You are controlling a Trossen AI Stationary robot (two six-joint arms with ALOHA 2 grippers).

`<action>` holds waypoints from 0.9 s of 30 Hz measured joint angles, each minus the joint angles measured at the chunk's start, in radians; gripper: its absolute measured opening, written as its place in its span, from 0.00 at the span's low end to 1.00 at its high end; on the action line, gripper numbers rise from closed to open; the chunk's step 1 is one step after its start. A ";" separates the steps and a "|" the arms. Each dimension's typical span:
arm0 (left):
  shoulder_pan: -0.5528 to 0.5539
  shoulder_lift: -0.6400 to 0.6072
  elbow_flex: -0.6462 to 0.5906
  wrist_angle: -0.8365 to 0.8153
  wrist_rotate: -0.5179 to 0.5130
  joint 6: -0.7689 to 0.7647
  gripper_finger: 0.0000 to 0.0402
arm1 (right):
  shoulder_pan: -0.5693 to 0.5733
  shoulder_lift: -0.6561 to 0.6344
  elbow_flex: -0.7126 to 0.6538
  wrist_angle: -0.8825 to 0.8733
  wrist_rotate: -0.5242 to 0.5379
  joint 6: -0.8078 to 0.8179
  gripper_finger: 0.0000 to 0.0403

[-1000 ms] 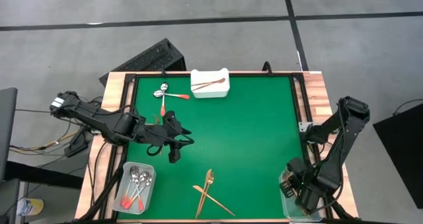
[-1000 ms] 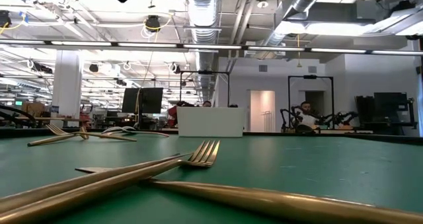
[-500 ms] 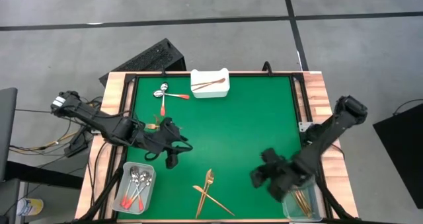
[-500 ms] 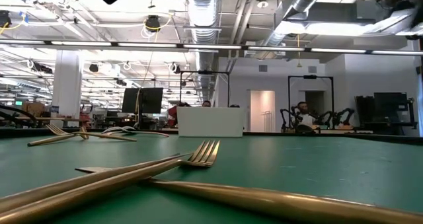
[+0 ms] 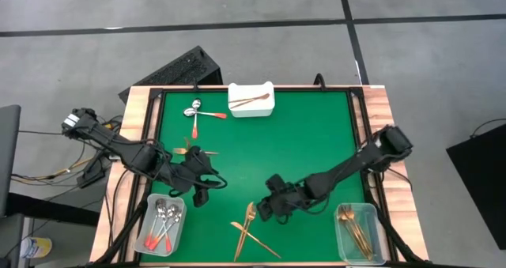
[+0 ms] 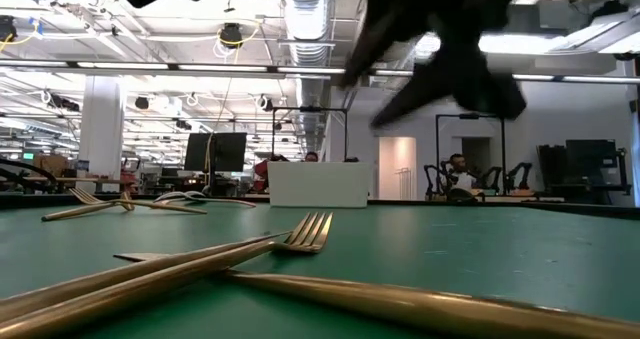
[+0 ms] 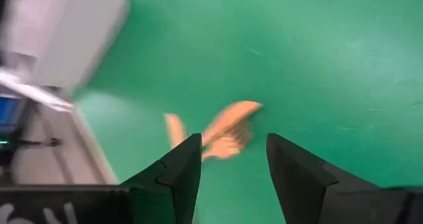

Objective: Sort silverware by color (type)
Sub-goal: Put the gold fork into the transparent bin

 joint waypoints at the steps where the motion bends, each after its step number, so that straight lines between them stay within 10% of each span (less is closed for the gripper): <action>1: -0.002 0.000 0.000 -0.008 -0.001 -0.001 0.39 | -0.008 0.018 -0.001 -0.002 -0.022 -0.010 0.47; 8: -0.004 0.000 0.000 -0.023 -0.001 -0.001 0.39 | -0.029 0.156 0.015 0.179 -0.177 -0.079 0.47; 27: -0.013 -0.001 0.000 -0.054 0.003 -0.026 0.39 | -0.032 0.225 0.149 -0.003 -0.120 -0.116 0.47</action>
